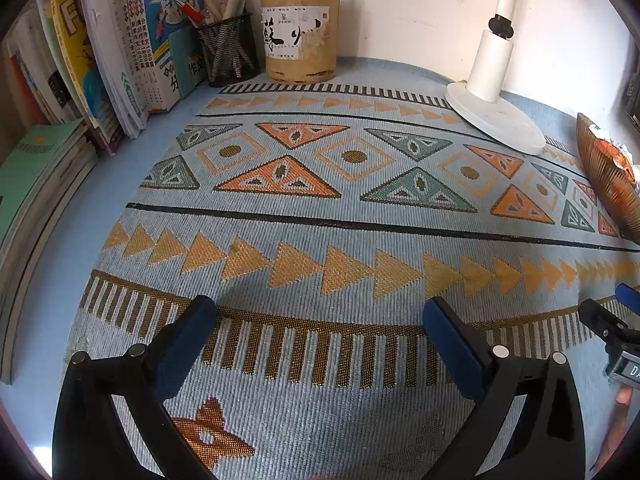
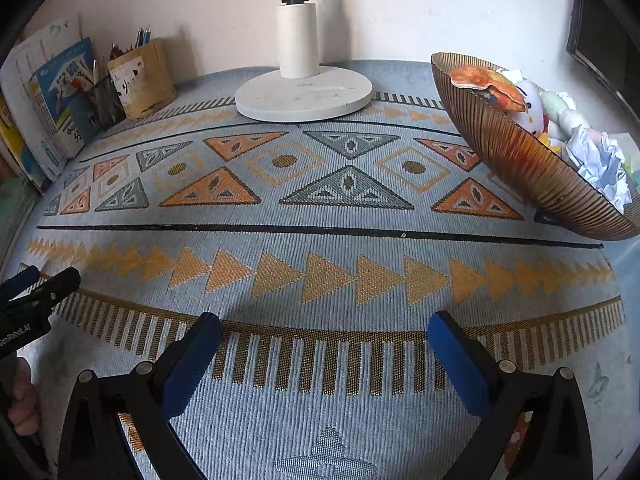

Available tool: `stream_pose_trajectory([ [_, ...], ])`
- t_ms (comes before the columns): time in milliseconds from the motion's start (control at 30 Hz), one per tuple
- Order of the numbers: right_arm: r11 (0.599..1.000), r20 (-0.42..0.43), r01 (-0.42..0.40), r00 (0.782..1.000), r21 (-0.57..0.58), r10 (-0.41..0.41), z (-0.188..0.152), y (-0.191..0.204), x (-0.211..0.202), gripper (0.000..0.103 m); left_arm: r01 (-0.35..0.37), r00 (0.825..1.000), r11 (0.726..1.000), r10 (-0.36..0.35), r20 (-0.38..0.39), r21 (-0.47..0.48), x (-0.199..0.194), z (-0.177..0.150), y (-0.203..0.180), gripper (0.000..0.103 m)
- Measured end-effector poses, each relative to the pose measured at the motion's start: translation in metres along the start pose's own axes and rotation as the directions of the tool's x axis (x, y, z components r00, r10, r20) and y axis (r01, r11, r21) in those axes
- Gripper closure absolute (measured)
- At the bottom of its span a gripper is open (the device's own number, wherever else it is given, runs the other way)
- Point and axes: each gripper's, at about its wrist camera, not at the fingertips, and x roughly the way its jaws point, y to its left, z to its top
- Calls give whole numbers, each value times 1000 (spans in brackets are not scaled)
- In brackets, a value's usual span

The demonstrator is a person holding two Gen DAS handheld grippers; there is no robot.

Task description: Organize objects

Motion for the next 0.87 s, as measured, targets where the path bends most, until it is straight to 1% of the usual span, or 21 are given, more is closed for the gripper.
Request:
stream_pose_trajectory([
  [867,1000,-1,3,1000,-3,-3,2,-2,1,0,1,1000,1000,-1,0,1,1,1,1,0],
])
